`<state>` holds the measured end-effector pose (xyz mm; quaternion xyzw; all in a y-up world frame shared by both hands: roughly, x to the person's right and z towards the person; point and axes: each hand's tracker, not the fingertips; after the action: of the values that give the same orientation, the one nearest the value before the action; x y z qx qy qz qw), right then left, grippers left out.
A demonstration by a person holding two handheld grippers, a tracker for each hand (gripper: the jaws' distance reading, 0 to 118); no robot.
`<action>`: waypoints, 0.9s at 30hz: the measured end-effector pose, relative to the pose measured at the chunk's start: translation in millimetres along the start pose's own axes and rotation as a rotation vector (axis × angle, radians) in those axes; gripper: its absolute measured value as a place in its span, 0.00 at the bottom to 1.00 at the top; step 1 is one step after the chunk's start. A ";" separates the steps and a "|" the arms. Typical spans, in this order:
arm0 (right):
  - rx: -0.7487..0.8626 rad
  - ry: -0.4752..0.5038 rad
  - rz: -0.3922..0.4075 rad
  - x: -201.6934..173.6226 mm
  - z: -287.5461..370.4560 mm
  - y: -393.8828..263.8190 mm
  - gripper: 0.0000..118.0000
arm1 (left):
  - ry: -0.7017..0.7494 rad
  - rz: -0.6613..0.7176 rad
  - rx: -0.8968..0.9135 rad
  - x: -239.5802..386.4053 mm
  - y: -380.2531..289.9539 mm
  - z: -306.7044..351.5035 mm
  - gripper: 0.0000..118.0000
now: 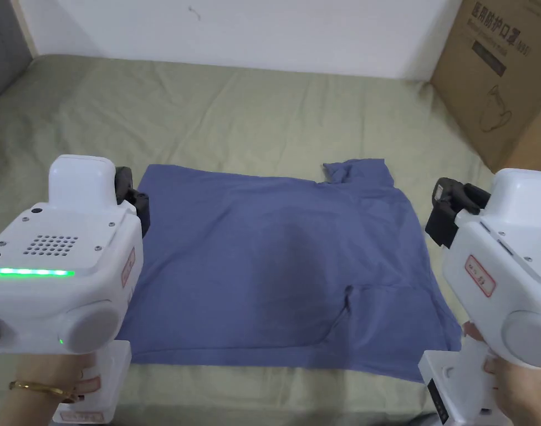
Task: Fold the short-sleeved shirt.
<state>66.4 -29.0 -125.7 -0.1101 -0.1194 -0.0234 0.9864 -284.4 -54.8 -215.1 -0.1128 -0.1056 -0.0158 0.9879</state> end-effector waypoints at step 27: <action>-0.098 0.005 -0.027 4.4 1.9 -26.0 0.00 | 0.102 0.083 -0.902 -86.4 -115.5 -37.5 0.91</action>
<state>68.4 -54.0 -117.4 -0.1566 -0.1169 -0.0429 0.9798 -367.4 -175.2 -243.8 -0.5350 -0.0348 -0.0263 0.8438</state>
